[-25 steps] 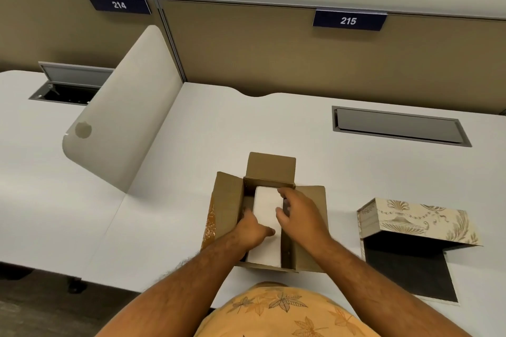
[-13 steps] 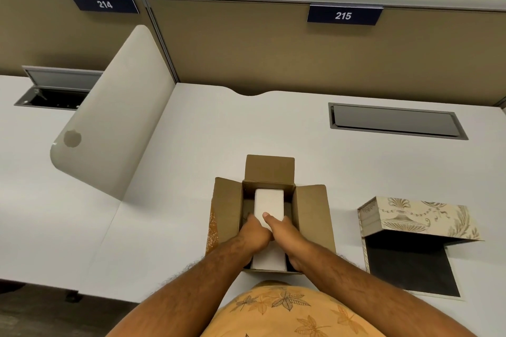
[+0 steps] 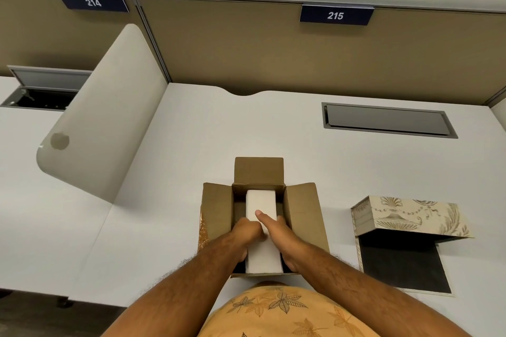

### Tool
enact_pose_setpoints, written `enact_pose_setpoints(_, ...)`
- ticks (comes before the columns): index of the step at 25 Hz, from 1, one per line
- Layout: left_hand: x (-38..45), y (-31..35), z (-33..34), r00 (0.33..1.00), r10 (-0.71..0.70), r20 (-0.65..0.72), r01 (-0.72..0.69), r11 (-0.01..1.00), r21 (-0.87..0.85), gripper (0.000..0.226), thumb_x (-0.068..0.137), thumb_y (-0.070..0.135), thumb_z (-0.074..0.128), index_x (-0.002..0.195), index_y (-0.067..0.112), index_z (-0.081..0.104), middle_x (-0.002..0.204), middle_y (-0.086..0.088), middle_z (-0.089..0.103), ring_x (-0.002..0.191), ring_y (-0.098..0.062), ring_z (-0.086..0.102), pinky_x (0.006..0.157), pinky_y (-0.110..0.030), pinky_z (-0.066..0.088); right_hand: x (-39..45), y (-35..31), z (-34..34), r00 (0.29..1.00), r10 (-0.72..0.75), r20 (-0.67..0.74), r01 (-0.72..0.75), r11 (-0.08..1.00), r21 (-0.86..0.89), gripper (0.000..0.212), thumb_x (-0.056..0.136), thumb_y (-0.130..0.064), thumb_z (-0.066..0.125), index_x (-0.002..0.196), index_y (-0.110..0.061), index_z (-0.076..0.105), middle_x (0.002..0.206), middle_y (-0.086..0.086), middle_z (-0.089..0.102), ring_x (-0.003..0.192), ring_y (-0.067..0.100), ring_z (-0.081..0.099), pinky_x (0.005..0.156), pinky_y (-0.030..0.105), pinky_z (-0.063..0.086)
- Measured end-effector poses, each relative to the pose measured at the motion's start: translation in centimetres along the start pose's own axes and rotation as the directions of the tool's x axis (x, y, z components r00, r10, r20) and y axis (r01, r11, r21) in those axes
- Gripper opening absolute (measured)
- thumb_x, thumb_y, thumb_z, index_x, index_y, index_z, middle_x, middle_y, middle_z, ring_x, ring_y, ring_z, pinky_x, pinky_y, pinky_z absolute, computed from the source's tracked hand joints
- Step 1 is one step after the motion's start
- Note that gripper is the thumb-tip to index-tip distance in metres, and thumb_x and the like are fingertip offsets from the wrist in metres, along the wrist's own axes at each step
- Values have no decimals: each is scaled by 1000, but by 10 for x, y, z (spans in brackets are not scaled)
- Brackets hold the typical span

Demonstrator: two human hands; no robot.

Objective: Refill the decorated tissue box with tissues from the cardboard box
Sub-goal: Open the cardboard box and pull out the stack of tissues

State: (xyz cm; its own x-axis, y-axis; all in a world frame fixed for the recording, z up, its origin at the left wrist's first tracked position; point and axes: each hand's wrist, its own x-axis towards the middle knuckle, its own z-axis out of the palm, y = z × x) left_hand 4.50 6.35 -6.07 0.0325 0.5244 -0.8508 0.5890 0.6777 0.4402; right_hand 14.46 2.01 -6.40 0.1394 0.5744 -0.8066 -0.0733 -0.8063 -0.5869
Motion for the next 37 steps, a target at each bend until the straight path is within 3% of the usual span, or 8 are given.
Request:
enact_pose_setpoints(3,0,-4,0,999,28,42,-25,997,-79,43,106,26,55,143,5,56,139,-14,63,132,-28,60,117,-40,45,-2,1,3,999,-26,-22,26,1000,-11,94,91,-75,57,160,-19,29,134,5,61,108,16,65,82,36,57)
enact_pose_setpoints(7,2,-10,-3,996,45,78,-27,975,-223,42,97,26,58,134,7,64,128,-16,70,121,-31,67,115,-49,50,-4,-1,3,999,-25,-29,24,1000,-13,91,91,-77,55,158,-21,30,118,-1,62,100,13,66,66,29,52)
enact_pose_setpoints(11,-2,-12,-11,977,112,179,-45,938,-342,52,75,10,68,128,9,69,122,-18,77,116,-36,71,107,-55,56,-6,-1,1,997,-68,-37,68,998,4,79,95,-73,55,154,-24,34,120,0,63,103,17,67,75,34,57)
enact_pose_setpoints(14,-3,-13,-18,964,175,201,-75,902,-425,58,69,-4,67,123,15,72,105,-12,84,110,-38,75,86,-49,66,-4,-2,-1,992,-123,-41,126,988,89,70,99,-68,53,156,-29,38,134,3,64,114,23,68,98,48,60)
enact_pose_setpoints(16,-5,-13,-20,954,228,195,-119,884,-451,60,73,-11,64,124,19,70,99,-8,85,107,-37,75,74,-43,67,-6,-3,-2,987,-156,-33,159,977,139,66,100,-67,51,156,-32,41,133,2,67,114,24,70,98,49,61)
enact_pose_setpoints(20,-12,-14,-21,938,310,159,-198,850,-489,74,77,-18,60,138,23,61,120,-16,78,115,-39,71,89,-54,66,-13,-5,-4,981,-195,-13,194,965,175,63,99,-66,55,154,-37,46,129,-1,71,111,24,73,87,45,64)
enact_pose_setpoints(28,-29,-6,-25,895,420,152,-280,793,-541,63,77,30,83,136,32,60,112,-4,83,102,-27,81,79,-42,66,-21,-7,-18,960,-281,19,267,929,258,73,83,-65,76,147,-38,51,124,2,78,104,24,81,86,48,68)
enact_pose_setpoints(37,-43,7,-38,820,528,221,-470,842,-266,83,75,39,83,147,33,42,132,-2,69,116,-22,73,93,-38,65,-30,-37,-28,914,-397,-81,400,851,340,71,74,-45,88,138,-29,62,123,5,78,113,28,75,93,50,65)
